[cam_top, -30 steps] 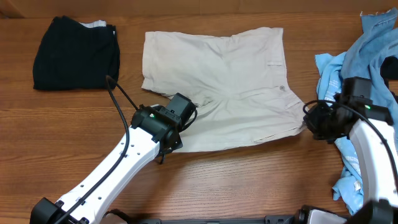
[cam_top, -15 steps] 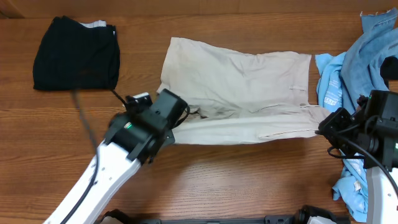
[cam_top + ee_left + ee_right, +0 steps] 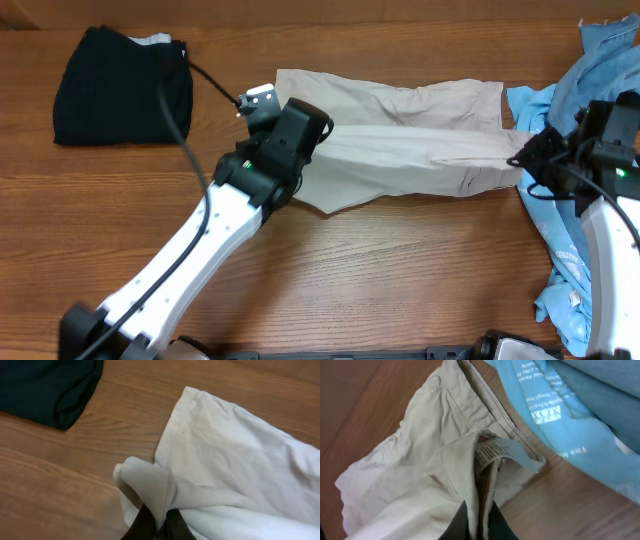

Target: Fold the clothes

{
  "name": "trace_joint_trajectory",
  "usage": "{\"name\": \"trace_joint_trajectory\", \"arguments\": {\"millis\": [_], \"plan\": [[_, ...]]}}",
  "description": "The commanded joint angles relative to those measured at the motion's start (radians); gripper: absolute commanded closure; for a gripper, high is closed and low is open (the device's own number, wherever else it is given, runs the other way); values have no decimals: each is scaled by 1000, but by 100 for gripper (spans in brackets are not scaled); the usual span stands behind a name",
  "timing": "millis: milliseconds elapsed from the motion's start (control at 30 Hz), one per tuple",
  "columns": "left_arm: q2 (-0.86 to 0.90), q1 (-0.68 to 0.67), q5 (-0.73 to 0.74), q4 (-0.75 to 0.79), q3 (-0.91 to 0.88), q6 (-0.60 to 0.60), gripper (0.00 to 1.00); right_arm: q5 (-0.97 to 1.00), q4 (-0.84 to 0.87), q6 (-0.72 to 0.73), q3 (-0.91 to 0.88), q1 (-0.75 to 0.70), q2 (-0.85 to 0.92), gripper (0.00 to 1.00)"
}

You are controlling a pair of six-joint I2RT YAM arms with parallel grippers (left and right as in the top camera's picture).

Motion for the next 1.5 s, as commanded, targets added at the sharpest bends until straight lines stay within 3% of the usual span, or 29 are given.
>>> {"name": "trace_joint_trajectory", "arguments": {"millis": [0,333,600,633,667,700,733,767,800,833,1000,1133,1267,1333,1400,1467], "plan": [[85,67,-82,90,11,63,96,42,88,-31,33,-16,63,95],[216,137,23,509,11,186,94,26,354,-33,32,24,235,95],[322,137,45,684,11,201,87,42,547,-32,32,78,371,95],[328,137,45,692,11,201,83,42,563,-32,32,78,386,94],[339,137,44,703,11,202,71,45,581,-32,32,78,399,90],[345,138,43,714,11,210,50,46,603,-32,32,78,410,82],[349,138,41,725,11,222,12,47,625,-32,32,78,418,69],[353,139,41,743,11,252,0,48,656,-32,32,78,427,34],[354,140,41,756,12,282,0,48,676,-32,32,78,429,2],[354,142,43,763,13,305,0,48,689,-32,33,78,429,0],[344,145,162,652,76,425,0,16,645,-37,63,77,396,0],[334,145,333,357,212,452,0,-109,453,-148,137,90,346,0],[330,151,344,98,382,451,0,-145,313,-244,175,150,327,1],[330,174,356,-29,484,426,0,-175,262,-295,175,191,327,18],[322,209,356,-103,545,399,0,-174,238,-321,174,221,327,59],[313,251,356,-143,574,390,0,-164,228,-326,172,254,332,83]]}}
